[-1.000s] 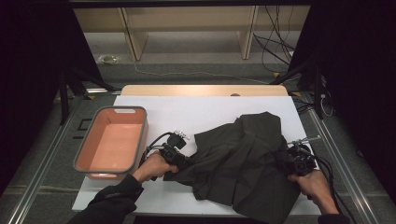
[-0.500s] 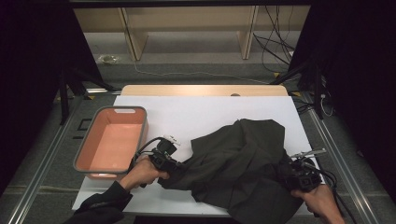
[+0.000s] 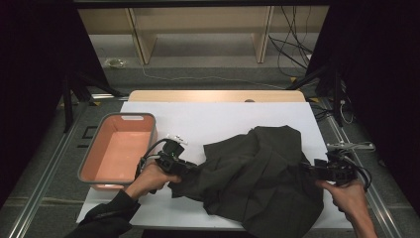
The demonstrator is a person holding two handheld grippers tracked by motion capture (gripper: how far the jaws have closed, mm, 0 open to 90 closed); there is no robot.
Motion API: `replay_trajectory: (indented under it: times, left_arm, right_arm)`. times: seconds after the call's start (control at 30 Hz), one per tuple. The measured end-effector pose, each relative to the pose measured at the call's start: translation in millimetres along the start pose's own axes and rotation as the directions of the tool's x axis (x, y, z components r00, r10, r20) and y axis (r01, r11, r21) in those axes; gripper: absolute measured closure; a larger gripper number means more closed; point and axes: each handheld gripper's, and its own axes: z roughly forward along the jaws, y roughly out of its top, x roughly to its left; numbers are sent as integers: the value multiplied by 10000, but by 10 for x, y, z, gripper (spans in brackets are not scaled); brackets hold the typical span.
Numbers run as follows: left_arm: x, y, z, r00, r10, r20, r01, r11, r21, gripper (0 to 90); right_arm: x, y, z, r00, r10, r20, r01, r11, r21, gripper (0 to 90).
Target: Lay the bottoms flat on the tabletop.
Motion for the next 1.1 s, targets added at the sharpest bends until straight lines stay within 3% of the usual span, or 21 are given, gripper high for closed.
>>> replay_trajectory:
  times: [0.13, 0.27, 0.57, 0.7, 0.77, 0.83, 0.9, 1.0, 1.1]
  left_arm:
    - [30, 116, -11, 9991, -202, -363, 188, 9991, -391, 614]
    - [54, 212, 82, 9972, -260, -694, 241, 9993, -285, 542]
    - [83, 265, 490, 9952, -565, -802, 630, 9947, 815, 385]
    - [106, 214, 604, 9959, -769, -470, 822, 9890, 1227, 370]
    - [96, 190, 644, 9965, -824, -166, 838, 9884, 1270, 435]
    - [59, 165, 668, 9978, -635, 188, 601, 9876, 1448, 597]
    - [20, 160, 668, 9995, -245, 188, 215, 9889, 1471, 725]
    - [-5, 159, 609, 9999, -29, 146, 10, 9914, 1310, 845]
    - [7, 144, 555, 9999, -9, 140, -7, 9939, 1101, 867]
  right_arm:
    - [-152, 24, 89, 9983, 247, 532, -259, 9994, 212, 449]
    - [-246, 43, 270, 9974, 207, 690, -252, 9976, 647, 447]
    - [-268, 178, 708, 9980, 82, 630, -177, 9881, 1528, 441]
    - [-279, 158, 806, 9984, -23, 559, -81, 9828, 1845, 523]
    - [-283, 125, 817, 9992, -11, 393, -65, 9812, 1927, 624]
    - [-266, 87, 821, 9996, -57, 282, -4, 9771, 2130, 740]
    - [-235, 54, 802, 9996, -127, 269, 63, 9735, 2288, 823]
    - [-198, 19, 710, 9995, -132, 283, 57, 9681, 2505, 863]
    - [-170, -65, 583, 9993, -183, 315, 91, 9628, 2702, 872]
